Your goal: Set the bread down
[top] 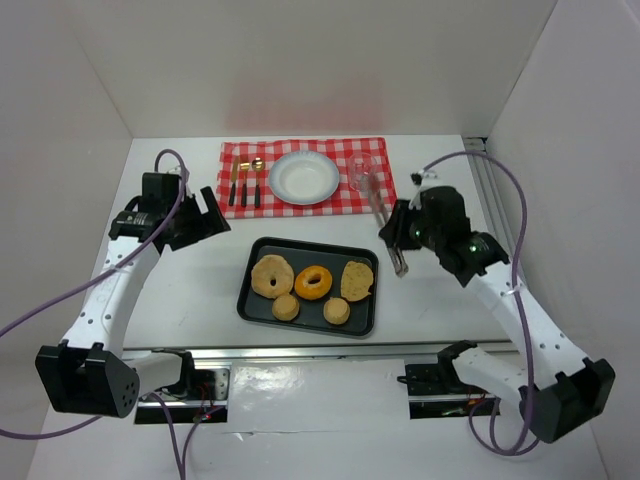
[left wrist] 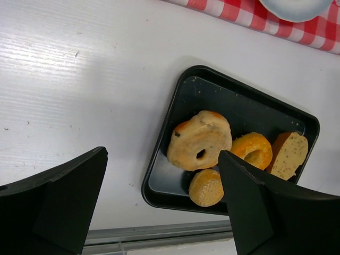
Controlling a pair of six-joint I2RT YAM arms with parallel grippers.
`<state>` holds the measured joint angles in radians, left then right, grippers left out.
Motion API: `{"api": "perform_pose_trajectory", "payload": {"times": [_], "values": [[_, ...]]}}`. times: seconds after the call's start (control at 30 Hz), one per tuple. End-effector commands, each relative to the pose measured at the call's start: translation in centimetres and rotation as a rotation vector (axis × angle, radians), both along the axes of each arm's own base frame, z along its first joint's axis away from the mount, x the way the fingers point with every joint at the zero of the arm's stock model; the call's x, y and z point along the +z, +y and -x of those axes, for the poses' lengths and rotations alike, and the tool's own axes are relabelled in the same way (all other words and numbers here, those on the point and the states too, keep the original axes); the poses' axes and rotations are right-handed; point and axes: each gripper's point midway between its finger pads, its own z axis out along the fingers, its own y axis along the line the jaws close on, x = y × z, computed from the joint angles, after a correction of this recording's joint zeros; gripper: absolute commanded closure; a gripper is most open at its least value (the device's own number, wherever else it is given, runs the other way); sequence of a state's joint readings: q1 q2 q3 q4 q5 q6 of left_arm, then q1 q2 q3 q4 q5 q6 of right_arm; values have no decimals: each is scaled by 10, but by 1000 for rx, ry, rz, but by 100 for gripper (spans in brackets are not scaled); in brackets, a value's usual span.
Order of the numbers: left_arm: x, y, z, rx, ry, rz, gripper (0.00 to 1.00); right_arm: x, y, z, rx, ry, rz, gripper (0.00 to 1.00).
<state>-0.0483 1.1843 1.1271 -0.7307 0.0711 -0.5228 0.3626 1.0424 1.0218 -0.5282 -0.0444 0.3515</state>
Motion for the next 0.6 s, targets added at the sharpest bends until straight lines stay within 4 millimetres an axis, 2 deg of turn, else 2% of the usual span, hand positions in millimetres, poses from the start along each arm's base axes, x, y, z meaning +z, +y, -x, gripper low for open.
{"api": "perform_pose_trajectory", "payload": {"times": [0.0, 0.1, 0.13, 0.2, 0.27, 0.33, 0.43, 0.57], "values": [[24, -6, -9, -30, -74, 32, 1, -27, 25, 78, 170, 214, -70, 59], [25, -13, -7, -56, -73, 61, 1, -25, 27, 106, 181, 263, -88, 59], [25, -13, -7, -56, -73, 61, 1, -32, 24, 112, 165, 297, -69, 59], [25, -13, -7, -56, -73, 61, 1, -24, 24, 118, 153, 299, -77, 58], [26, -14, -8, -63, -82, 68, 1, -27, 20, 123, 140, 314, -62, 58], [29, -14, -7, -63, -91, 68, 1, -25, 19, 123, 125, 311, -57, 58], [29, -13, -8, -57, -91, 61, 1, -37, 11, 119, 78, 342, -1, 56], [29, -13, -8, -63, -93, 55, 1, -43, 15, 116, 93, 350, 25, 54]]}}
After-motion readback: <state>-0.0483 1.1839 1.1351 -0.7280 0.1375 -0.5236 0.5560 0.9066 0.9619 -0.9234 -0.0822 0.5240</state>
